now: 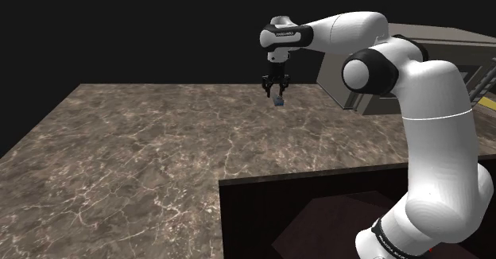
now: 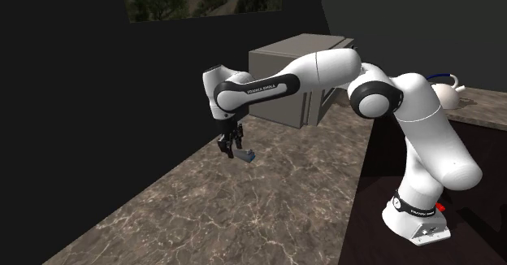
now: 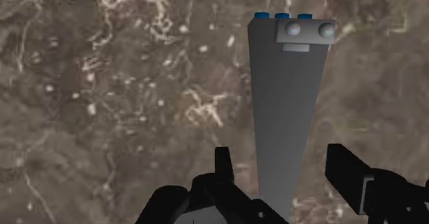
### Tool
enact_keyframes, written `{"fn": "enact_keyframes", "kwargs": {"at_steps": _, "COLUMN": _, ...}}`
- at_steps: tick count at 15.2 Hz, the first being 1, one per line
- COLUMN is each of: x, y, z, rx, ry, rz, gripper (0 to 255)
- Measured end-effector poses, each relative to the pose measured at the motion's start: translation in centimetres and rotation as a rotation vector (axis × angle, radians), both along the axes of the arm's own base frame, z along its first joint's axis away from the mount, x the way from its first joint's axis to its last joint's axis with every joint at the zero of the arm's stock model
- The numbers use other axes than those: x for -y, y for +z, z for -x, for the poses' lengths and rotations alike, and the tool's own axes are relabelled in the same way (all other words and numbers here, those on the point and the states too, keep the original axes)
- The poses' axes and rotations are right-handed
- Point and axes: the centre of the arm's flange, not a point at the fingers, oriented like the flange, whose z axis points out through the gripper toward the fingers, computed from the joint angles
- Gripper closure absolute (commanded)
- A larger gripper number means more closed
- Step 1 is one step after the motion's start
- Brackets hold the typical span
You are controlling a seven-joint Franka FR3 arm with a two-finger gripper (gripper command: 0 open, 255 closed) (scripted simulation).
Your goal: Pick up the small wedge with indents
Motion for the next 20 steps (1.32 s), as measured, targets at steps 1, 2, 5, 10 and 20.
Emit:
{"fn": "enact_keyframes", "kwargs": {"at_steps": 1, "x": 0.0, "y": 0.0, "z": 0.0, "rx": 0.0, "ry": 0.0, "rz": 0.0, "gripper": 255}}
{"fn": "enact_keyframes", "kwargs": {"at_steps": 2, "x": 0.0, "y": 0.0, "z": 0.0, "rx": 0.001, "ry": 0.0, "rz": 0.0, "gripper": 255}}
{"fn": "enact_keyframes", "kwargs": {"at_steps": 5, "x": 0.0, "y": 0.0, "z": 0.0, "rx": 0.001, "ry": 0.0, "rz": 0.0, "gripper": 255}}
{"fn": "enact_keyframes", "kwargs": {"at_steps": 10, "x": 0.0, "y": 0.2, "z": 0.0, "rx": 0.0, "ry": 0.0, "rz": 0.0, "gripper": 255}}
{"fn": "enact_keyframes", "kwargs": {"at_steps": 20, "x": 0.0, "y": 5.3, "z": 0.2, "rx": 0.001, "ry": 0.0, "rz": 0.0, "gripper": 255}}
